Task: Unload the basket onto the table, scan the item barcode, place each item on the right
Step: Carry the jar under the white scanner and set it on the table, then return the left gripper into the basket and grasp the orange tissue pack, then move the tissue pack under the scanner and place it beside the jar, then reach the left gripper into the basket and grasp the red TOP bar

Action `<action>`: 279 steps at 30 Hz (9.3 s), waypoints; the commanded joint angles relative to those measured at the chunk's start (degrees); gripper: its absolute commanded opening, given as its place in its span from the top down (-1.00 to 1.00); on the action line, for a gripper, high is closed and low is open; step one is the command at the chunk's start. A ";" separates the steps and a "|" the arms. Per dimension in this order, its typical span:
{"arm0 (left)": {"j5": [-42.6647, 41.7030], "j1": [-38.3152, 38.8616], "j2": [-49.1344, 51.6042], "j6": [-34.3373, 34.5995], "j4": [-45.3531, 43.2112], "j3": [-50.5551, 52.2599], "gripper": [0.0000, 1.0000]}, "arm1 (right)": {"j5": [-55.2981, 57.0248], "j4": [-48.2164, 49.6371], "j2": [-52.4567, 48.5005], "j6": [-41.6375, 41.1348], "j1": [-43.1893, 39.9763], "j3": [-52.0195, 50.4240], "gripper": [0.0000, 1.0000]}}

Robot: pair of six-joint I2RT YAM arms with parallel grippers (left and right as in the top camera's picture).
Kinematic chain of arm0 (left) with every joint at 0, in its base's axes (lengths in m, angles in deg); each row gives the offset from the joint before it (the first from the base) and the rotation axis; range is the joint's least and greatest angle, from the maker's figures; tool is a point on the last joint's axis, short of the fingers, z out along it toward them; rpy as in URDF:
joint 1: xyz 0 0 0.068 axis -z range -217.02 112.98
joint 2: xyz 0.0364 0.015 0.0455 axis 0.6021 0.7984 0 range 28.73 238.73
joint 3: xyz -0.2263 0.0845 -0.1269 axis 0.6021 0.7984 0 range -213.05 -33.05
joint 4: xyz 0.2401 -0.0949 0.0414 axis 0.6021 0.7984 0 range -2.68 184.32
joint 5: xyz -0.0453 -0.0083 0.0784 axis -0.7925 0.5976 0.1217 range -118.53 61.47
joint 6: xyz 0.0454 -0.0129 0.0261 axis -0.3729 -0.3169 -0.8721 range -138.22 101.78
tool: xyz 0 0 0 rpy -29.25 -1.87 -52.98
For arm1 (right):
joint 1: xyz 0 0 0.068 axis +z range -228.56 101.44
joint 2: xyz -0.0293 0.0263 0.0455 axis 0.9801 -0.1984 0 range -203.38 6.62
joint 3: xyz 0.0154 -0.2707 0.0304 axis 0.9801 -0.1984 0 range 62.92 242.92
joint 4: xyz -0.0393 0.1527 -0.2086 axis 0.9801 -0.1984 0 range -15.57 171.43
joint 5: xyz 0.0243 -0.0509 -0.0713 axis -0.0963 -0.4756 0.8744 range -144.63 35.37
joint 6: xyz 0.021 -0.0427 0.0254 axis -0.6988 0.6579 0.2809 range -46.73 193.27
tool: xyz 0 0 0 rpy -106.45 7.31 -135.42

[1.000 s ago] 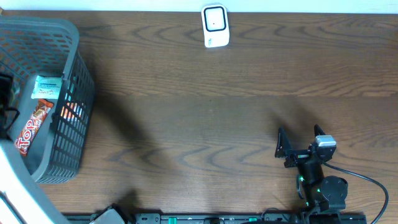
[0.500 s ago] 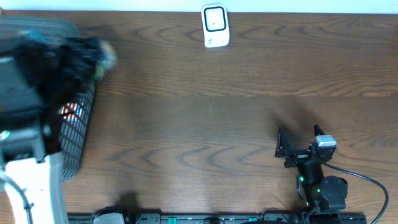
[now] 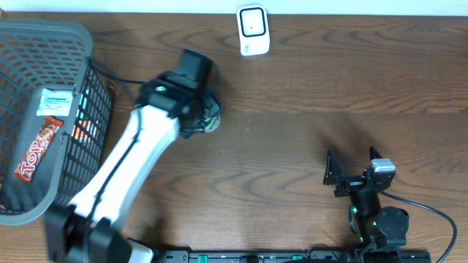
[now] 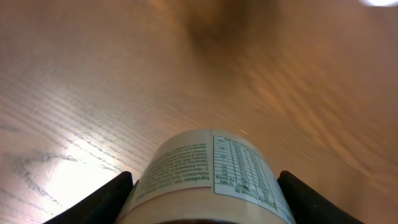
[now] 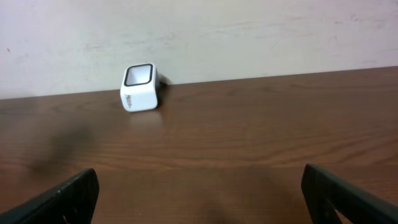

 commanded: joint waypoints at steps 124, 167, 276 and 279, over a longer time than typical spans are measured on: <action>4.68 -52.83 17.29 -12.76 9.70 -15.61 -0.12 | 0.13 -0.22 0.26 -0.63 0.33 -0.09 -0.99; -15.08 15.58 15.65 -57.96 -2.29 -18.40 -0.13 | 0.13 -0.22 0.20 -0.66 0.33 -0.09 -0.99; 23.65 -53.70 29.75 22.12 -3.82 -16.44 -0.96 | 0.13 -0.22 0.07 -0.66 0.33 -0.09 -0.99; 23.63 -53.92 31.26 22.62 -4.74 -16.41 -0.96 | 0.13 -0.22 0.07 -0.63 0.33 -0.09 -0.99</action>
